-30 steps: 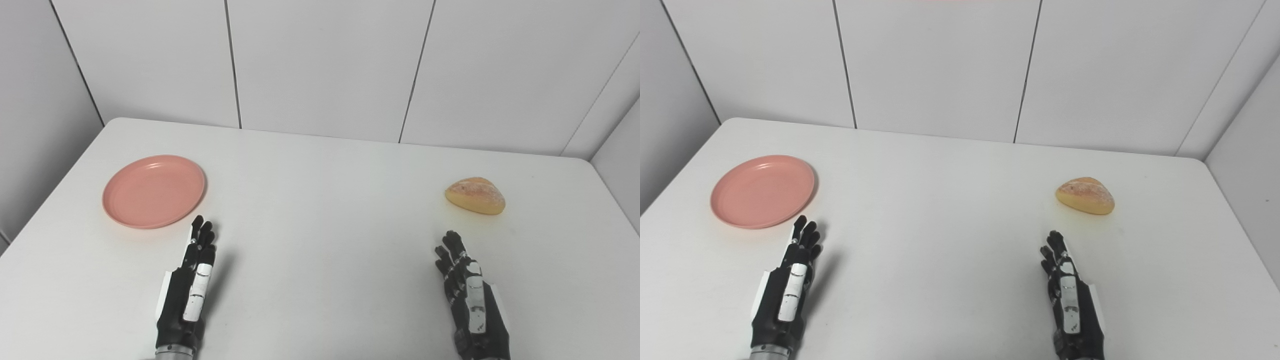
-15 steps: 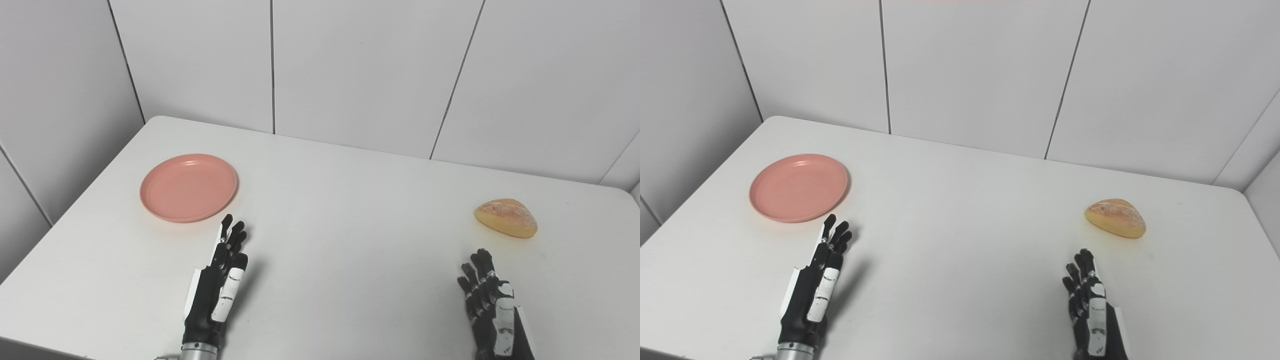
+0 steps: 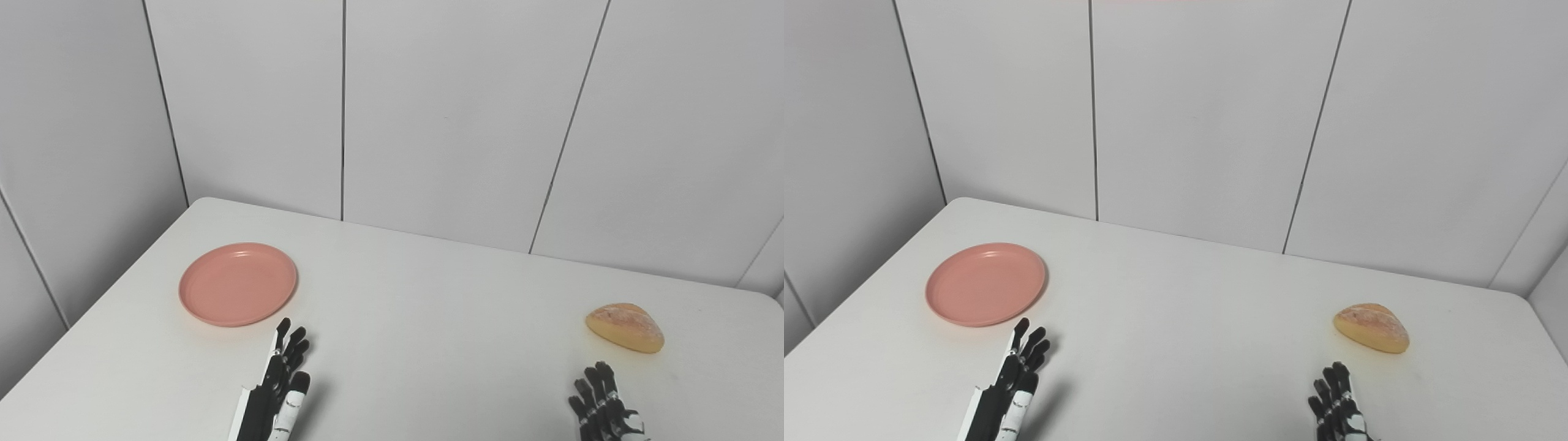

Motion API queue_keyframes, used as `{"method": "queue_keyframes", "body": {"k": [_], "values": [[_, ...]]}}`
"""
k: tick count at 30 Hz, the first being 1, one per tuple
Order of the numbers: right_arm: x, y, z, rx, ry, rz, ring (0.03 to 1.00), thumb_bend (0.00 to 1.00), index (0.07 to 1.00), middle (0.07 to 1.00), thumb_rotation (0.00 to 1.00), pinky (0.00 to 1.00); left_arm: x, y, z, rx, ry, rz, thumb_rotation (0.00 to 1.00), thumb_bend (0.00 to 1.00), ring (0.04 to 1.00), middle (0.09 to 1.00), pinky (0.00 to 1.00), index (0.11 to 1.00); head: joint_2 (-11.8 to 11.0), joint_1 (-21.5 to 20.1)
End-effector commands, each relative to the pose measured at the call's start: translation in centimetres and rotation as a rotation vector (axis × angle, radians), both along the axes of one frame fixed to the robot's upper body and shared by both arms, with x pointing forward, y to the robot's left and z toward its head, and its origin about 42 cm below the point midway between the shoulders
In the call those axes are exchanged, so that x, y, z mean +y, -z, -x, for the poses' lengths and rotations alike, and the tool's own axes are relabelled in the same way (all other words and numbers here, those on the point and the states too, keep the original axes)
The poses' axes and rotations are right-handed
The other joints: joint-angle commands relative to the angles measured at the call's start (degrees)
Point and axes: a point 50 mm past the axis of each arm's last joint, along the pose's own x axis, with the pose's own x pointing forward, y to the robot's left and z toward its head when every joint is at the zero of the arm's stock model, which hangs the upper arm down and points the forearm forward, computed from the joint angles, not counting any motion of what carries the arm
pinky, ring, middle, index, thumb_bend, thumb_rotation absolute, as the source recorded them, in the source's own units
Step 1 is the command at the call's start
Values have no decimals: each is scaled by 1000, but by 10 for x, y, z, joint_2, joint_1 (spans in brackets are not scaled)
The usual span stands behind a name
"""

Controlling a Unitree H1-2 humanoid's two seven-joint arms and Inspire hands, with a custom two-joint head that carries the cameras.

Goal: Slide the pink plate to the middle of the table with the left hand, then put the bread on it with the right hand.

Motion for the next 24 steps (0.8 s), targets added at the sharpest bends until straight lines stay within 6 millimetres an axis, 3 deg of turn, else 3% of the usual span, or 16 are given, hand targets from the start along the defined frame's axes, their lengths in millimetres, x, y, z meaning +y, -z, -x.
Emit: {"method": "queue_keyframes", "body": {"k": [1, 9, 13, 20, 24], "values": [[-14, 21, 2, 53, 23, 20, 1000, 844, 1000, 1000, 1000, 1000, -20, 19, -5, 86, 25, 32, 885, 627, 935, 959, 956, 1000, -2, -2], [-10, 19, 2, 50, 23, 18, 1000, 840, 1000, 1000, 1000, 1000, -16, 17, -6, 88, 25, 49, 873, 626, 937, 959, 959, 1000, 6, -8], [-7, 18, 3, 52, 19, 15, 1000, 847, 1000, 1000, 1000, 1000, -14, 10, -7, 85, 29, 79, 864, 673, 943, 962, 973, 1000, 10, -14], [-4, 17, 5, 53, 24, 17, 1000, 848, 999, 1000, 1000, 1000, -12, -30, -24, 31, 52, 132, 860, 788, 971, 974, 1000, 1000, 15, -17], [-4, 14, 7, 54, 26, 18, 1000, 833, 1000, 1000, 1000, 1000, -11, -74, -39, -24, 85, 107, 876, 888, 962, 974, 993, 997, 22, -13]]}}
